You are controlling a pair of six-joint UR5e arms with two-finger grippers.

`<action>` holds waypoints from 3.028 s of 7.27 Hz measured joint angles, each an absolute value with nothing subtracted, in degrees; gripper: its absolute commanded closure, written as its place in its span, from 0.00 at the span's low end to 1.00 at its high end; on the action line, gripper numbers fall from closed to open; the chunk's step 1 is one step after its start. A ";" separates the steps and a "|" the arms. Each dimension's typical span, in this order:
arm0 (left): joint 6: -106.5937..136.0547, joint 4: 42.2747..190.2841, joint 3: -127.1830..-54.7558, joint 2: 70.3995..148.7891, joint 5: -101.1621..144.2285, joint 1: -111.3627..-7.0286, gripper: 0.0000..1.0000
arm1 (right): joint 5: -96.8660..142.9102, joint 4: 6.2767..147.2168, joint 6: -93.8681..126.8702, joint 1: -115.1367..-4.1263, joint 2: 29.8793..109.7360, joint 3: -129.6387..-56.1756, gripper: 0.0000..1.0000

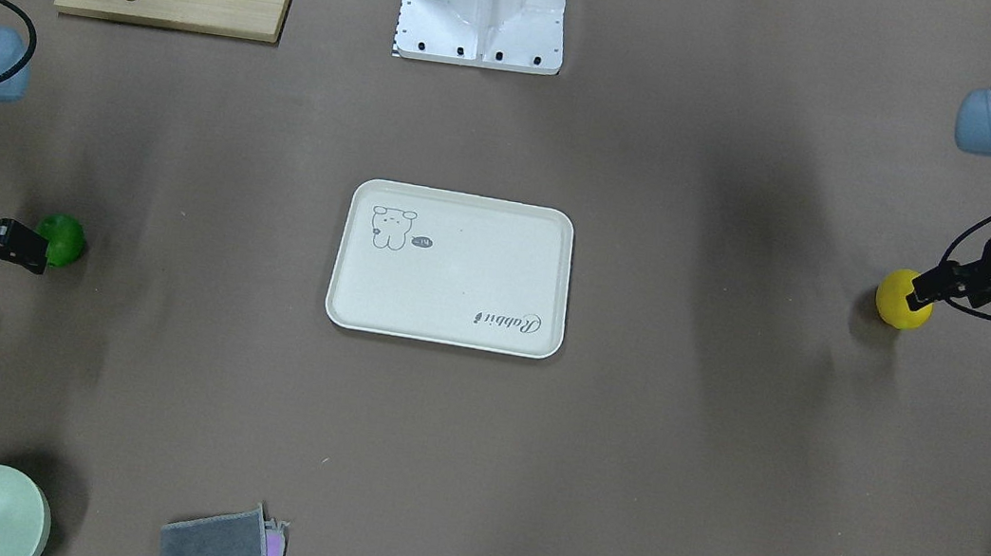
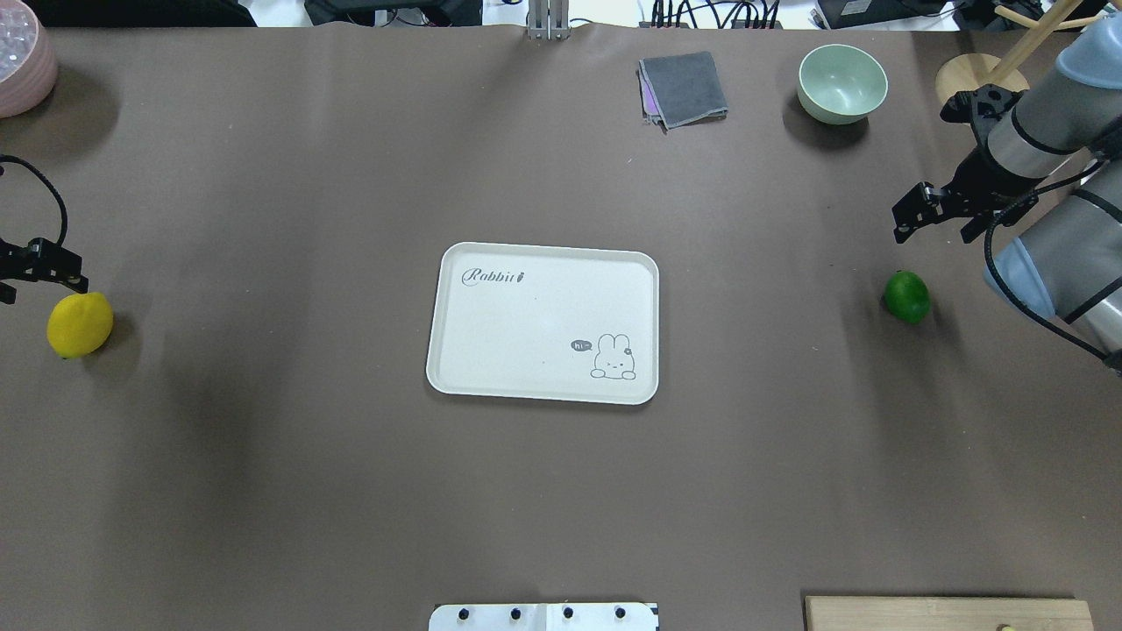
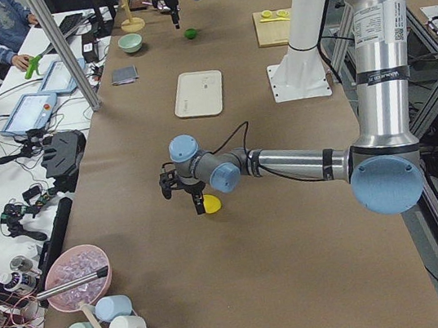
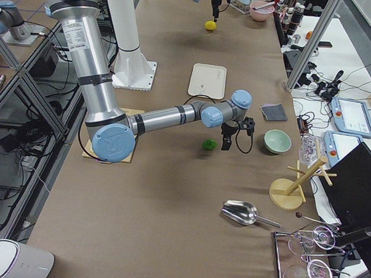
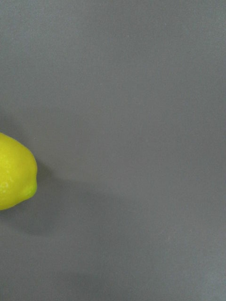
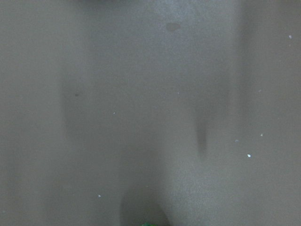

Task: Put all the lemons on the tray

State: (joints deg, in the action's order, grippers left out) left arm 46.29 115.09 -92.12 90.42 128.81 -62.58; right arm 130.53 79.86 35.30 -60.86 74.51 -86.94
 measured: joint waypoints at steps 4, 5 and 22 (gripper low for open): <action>50.09 120.88 -88.85 90.84 126.58 -61.30 0.05 | 130.41 76.99 38.53 -57.50 75.79 -86.88 0.01; 52.52 121.05 -88.97 91.36 126.51 -60.76 0.04 | 130.34 76.93 39.01 -57.10 76.01 -86.91 0.01; 53.64 112.05 -104.24 88.83 133.47 -57.73 1.00 | 133.16 80.07 45.75 -58.30 65.70 -86.96 0.77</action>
State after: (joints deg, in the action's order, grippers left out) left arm 53.64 112.05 -104.24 88.83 133.47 -57.73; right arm 133.16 80.07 45.75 -58.30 65.70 -86.96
